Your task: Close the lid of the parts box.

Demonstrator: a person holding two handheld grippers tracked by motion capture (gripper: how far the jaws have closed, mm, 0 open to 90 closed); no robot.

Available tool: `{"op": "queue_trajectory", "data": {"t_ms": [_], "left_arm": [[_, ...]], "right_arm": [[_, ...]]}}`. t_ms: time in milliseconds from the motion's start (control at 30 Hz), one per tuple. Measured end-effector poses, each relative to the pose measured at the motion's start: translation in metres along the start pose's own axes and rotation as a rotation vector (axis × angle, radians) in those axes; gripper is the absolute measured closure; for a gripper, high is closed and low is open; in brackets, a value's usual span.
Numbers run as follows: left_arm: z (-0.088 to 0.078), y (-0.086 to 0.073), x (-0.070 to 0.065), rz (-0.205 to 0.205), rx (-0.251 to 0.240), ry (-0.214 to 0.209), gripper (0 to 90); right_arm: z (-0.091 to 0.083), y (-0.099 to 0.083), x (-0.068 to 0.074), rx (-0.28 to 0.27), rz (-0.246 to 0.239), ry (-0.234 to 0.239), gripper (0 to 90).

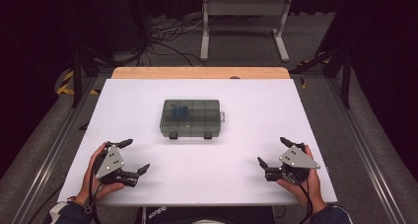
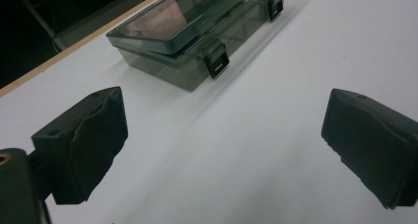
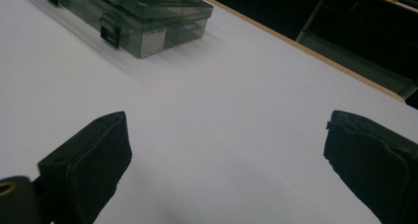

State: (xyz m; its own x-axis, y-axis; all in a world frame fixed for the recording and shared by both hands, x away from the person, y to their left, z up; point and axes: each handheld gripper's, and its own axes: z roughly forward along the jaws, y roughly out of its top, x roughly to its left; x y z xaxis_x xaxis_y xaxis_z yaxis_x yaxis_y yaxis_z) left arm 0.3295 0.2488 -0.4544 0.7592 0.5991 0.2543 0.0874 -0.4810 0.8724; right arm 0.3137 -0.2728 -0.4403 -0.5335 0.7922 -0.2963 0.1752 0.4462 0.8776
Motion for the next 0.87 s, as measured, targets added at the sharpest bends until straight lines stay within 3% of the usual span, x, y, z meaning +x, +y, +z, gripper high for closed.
{"op": "queue_trajectory", "data": {"t_ms": [133, 267, 533, 667, 867], "left_arm": [[-0.002, -0.002, -0.004, 0.016, 0.016, -0.02, 3.6], [-0.004, -0.001, -0.007, 0.024, 0.014, -0.027, 3.4], [-0.001, 0.001, -0.005, 0.021, 0.007, -0.036, 3.7], [-0.002, 0.004, -0.007, 0.059, 0.014, -0.023, 3.4], [0.001, 0.005, -0.003, 0.043, 0.009, -0.011, 3.7]], "right_arm": [[0.0, -0.001, 0.0, 0.009, 0.004, 0.003, 4.3], [-0.001, 0.002, 0.005, 0.007, -0.031, 0.004, 4.2], [-0.008, 0.0, 0.006, 0.009, -0.003, 0.006, 4.1], [-0.011, 0.002, 0.008, 0.024, -0.049, -0.019, 4.1], [-0.011, -0.001, 0.004, 0.006, -0.028, -0.011, 3.9]]}}
